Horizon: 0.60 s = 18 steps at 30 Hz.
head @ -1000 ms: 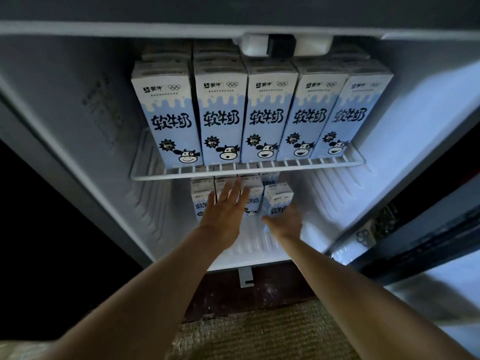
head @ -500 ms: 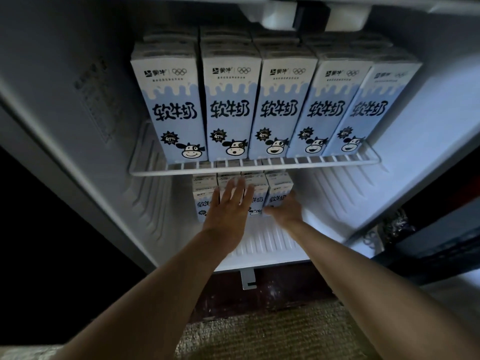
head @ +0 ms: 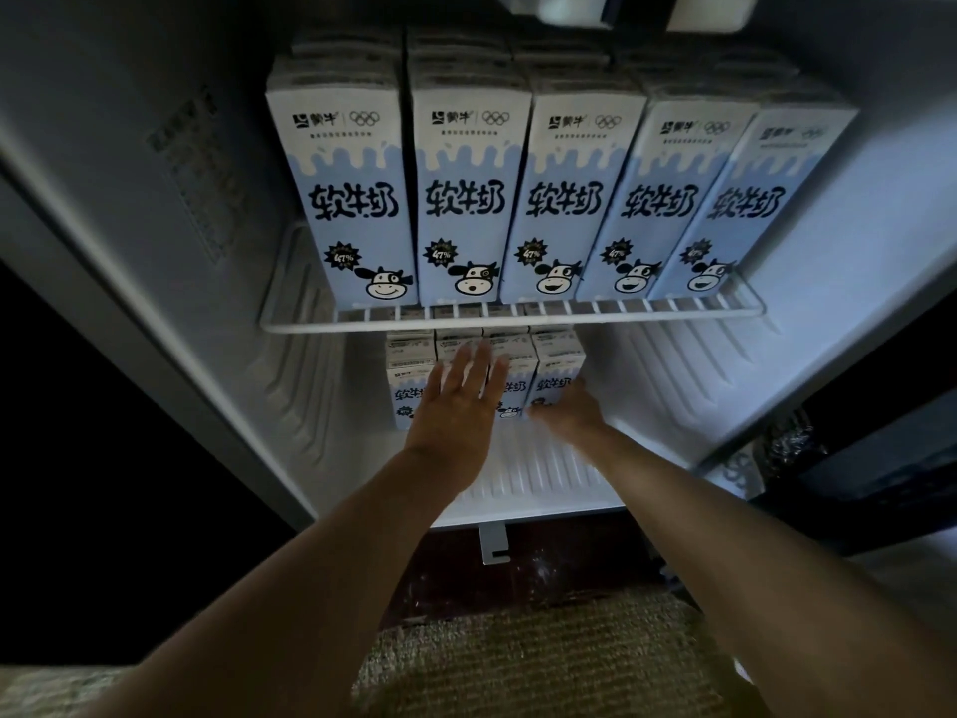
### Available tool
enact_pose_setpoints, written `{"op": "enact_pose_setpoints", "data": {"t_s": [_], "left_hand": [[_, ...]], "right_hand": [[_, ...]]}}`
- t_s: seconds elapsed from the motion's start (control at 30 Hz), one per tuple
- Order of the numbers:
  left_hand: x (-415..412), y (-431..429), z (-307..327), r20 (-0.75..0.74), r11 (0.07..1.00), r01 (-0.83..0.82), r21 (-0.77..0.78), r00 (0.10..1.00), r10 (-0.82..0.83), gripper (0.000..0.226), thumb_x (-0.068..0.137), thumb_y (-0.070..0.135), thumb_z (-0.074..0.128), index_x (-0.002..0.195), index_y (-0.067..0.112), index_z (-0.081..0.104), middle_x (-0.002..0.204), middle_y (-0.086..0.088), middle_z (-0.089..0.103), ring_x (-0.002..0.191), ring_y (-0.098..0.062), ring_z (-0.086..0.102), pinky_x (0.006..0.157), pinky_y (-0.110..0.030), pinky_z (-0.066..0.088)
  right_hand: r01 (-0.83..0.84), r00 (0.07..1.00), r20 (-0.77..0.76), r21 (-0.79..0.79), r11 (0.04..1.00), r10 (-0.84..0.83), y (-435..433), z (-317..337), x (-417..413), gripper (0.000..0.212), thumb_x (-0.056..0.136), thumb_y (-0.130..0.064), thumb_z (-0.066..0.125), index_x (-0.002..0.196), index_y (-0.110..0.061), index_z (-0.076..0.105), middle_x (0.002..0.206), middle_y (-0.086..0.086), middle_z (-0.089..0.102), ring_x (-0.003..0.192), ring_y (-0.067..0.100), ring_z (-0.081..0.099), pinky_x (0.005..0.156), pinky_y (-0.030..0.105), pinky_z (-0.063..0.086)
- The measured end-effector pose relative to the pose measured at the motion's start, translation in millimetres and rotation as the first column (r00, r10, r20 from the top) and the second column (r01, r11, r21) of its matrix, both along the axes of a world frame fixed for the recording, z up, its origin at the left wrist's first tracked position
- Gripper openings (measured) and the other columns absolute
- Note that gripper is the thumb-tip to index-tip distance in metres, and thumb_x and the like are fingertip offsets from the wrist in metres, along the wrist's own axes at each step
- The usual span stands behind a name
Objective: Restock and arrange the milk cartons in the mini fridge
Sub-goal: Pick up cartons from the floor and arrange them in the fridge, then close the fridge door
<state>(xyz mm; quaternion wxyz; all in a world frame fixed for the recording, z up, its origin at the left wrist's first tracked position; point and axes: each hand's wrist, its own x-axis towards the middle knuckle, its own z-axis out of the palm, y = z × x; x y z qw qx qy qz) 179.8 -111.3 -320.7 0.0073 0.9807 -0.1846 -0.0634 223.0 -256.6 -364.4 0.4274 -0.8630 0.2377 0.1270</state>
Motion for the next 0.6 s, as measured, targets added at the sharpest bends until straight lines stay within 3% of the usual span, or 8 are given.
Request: {"op": "enact_pose_setpoints", "data": {"t_s": [0.1, 0.27, 0.33, 0.4, 0.47, 0.53, 0.6], "left_hand": [[-3, -2, 7, -0.065, 0.998, -0.04, -0.053, 0.997, 0.036, 0.079, 0.092, -0.002, 0.035, 0.148, 0.017, -0.018, 0.156, -0.008, -0.025, 0.145, -0.023, -0.021, 0.118, -0.036, -0.008], [-26, -3, 35, -0.18, 0.982, -0.121, -0.148, 0.979, 0.094, 0.083, 0.089, -0.006, 0.036, 0.148, 0.015, -0.018, 0.155, -0.007, -0.026, 0.146, -0.021, -0.019, 0.119, -0.034, -0.003], [-38, -3, 57, -0.207, 0.971, -0.169, -0.171, 0.969, 0.132, 0.082, 0.088, -0.009, 0.037, 0.149, 0.013, -0.014, 0.157, -0.008, -0.019, 0.147, -0.022, -0.014, 0.12, -0.034, 0.002], [-53, -5, 83, -0.229, 0.949, -0.229, -0.216, 0.957, 0.178, 0.079, 0.087, -0.01, 0.038, 0.151, 0.012, -0.004, 0.159, -0.01, -0.006, 0.148, -0.024, -0.003, 0.12, -0.036, 0.01], [-70, -7, 108, -0.242, 0.921, -0.272, -0.279, 0.948, 0.206, 0.064, 0.087, -0.009, 0.038, 0.147, 0.008, 0.022, 0.151, -0.016, 0.025, 0.141, -0.03, 0.025, 0.115, -0.039, 0.027], [-91, -10, 133, -0.226, 0.89, -0.295, -0.347, 0.948, 0.226, 0.043, 0.089, -0.005, 0.037, 0.13, 0.004, 0.044, 0.13, -0.017, 0.049, 0.118, -0.029, 0.05, 0.1, -0.037, 0.046], [-113, -15, 157, -0.209, 0.859, -0.317, -0.401, 0.945, 0.251, 0.035, 0.091, -0.001, 0.037, 0.123, 0.003, 0.051, 0.122, -0.017, 0.055, 0.108, -0.029, 0.057, 0.091, -0.034, 0.051]], "right_hand": [[-0.052, 0.997, -0.051, -0.06, 0.997, 0.049, -2, 8, -5, 0.056, 0.082, -0.01, 0.067, 0.131, -0.002, 0.041, 0.131, 0.014, 0.054, 0.121, 0.028, 0.053, 0.092, 0.029, 0.046], [-0.166, 0.983, -0.107, -0.188, 0.968, 0.148, -1, 37, -34, 0.052, 0.09, -0.004, 0.049, 0.138, 0.001, 0.03, 0.134, 0.017, 0.05, 0.12, 0.029, 0.052, 0.087, 0.027, 0.047], [-0.223, 0.974, -0.1, -0.217, 0.95, 0.206, 0, 58, -50, 0.046, 0.092, -0.005, 0.046, 0.136, 0.002, 0.034, 0.124, 0.017, 0.053, 0.107, 0.028, 0.055, 0.075, 0.027, 0.048], [-0.271, 0.962, -0.037, -0.254, 0.928, 0.271, 0, 84, -69, 0.026, 0.092, -0.006, 0.045, 0.117, 0.003, 0.048, 0.107, 0.017, 0.056, 0.087, 0.024, 0.05, 0.055, 0.023, 0.038], [-0.291, 0.949, 0.027, -0.3, 0.909, 0.313, 2, 113, -90, 0.012, 0.09, -0.006, 0.047, 0.099, -0.002, 0.054, 0.104, 0.019, 0.061, 0.083, 0.027, 0.053, 0.05, 0.024, 0.033], [-0.283, 0.94, 0.091, -0.33, 0.9, 0.329, -1, 142, -114, 0.014, 0.09, -0.007, 0.049, 0.1, -0.003, 0.058, 0.11, 0.016, 0.063, 0.095, 0.028, 0.059, 0.058, 0.022, 0.036], [-0.271, 0.927, 0.152, -0.354, 0.895, 0.341, -7, 175, -144, 0.02, 0.092, -0.009, 0.049, 0.109, -0.005, 0.059, 0.115, 0.011, 0.062, 0.104, 0.025, 0.058, 0.072, 0.022, 0.041]]}}
